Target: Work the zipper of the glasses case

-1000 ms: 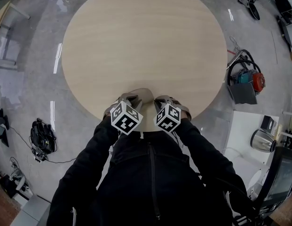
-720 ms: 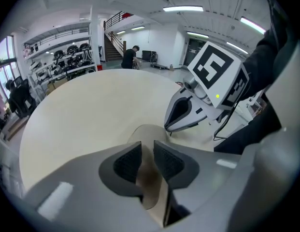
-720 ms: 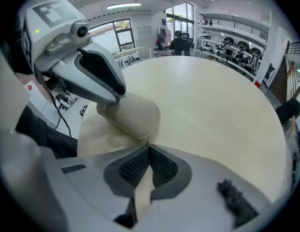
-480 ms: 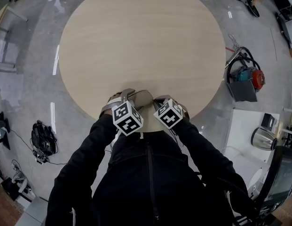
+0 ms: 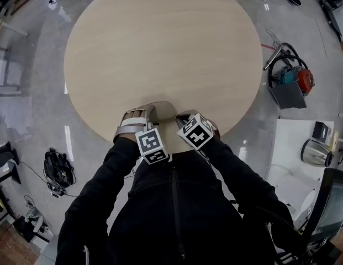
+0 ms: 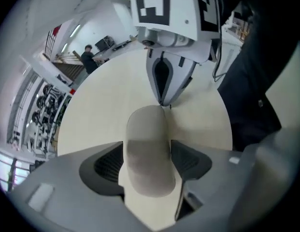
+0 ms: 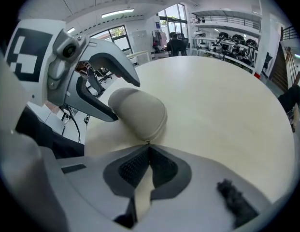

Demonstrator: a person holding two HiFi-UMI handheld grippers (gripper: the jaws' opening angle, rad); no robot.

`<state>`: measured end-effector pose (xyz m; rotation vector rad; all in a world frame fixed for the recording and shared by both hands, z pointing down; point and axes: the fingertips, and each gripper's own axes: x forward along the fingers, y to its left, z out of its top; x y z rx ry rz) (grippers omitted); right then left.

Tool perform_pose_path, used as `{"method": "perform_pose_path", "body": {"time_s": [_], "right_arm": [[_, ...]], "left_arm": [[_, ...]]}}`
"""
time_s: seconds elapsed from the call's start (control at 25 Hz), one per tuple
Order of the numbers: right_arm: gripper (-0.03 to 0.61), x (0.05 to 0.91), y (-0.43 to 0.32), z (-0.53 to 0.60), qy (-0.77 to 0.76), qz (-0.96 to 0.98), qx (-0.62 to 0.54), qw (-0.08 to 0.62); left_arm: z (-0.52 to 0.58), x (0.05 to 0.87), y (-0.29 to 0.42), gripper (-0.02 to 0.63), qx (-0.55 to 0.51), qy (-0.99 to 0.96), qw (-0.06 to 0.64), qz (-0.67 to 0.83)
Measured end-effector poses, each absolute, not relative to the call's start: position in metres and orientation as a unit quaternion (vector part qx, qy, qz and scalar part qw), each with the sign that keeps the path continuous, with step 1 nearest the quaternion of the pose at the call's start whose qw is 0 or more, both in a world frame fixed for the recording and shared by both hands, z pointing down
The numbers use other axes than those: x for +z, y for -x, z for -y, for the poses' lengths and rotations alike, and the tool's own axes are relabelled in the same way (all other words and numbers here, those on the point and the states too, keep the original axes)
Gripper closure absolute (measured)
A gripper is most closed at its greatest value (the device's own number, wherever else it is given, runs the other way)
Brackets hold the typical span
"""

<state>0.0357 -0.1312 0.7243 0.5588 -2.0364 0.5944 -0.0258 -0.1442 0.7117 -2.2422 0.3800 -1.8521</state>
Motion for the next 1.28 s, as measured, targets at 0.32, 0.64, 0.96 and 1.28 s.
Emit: {"method": "perform_pose_path", "body": {"time_s": [0.32, 0.64, 0.96, 1.28], "right_arm": [[0.574, 0.725, -0.034, 0.131, -0.219, 0.836, 0.225, 0.45], [0.574, 0.726, -0.04, 0.133, -0.186, 0.836, 0.109, 0.504], [0.574, 0.729, -0.05, 0.149, -0.181, 0.822, 0.033, 0.539], [0.574, 0.732, -0.044, 0.173, -0.152, 0.827, 0.013, 0.541]], "left_arm": [[0.146, 0.736, 0.015, 0.284, -0.639, 0.761, 0.087, -0.076], [0.143, 0.738, 0.013, 0.287, -0.621, 0.778, 0.087, -0.048], [0.144, 0.74, 0.008, 0.285, -0.617, 0.781, 0.085, -0.054], [0.141, 0.742, 0.009, 0.282, -0.625, 0.774, 0.098, -0.03]]}}
